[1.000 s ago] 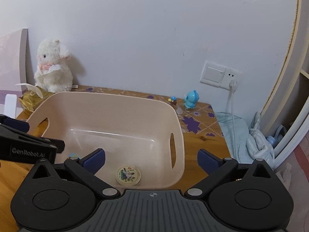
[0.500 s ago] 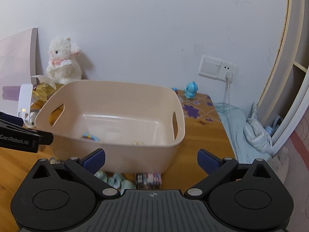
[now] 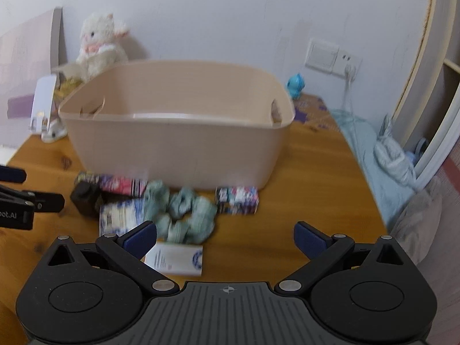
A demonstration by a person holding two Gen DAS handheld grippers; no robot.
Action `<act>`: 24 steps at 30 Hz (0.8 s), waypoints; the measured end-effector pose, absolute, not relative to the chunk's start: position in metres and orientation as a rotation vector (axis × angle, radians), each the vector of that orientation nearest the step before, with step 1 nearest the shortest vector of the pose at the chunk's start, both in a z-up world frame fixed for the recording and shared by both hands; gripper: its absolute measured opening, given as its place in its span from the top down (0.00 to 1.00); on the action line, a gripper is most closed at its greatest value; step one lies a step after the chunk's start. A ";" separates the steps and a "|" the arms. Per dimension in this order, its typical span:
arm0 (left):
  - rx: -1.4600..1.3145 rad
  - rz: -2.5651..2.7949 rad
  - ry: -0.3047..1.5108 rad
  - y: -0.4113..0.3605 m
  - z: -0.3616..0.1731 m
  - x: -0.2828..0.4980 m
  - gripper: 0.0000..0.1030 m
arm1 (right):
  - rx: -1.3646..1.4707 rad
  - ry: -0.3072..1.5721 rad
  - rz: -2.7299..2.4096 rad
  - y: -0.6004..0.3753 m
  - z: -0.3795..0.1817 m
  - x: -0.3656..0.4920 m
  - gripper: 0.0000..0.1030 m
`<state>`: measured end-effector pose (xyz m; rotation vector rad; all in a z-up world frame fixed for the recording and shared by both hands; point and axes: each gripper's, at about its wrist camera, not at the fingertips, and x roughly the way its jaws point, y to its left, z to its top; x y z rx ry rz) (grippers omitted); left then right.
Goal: Organize objects
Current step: 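Withdraw both tools from the basket back toward the remaining items, then grasp the black cube with left tool while right tool grasps the white card box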
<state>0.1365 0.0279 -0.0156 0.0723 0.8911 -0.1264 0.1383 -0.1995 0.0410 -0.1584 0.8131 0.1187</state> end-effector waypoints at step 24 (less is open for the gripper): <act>-0.006 -0.184 0.899 0.032 -0.076 0.156 0.19 | -0.084 0.932 0.172 -0.184 -0.026 0.150 0.00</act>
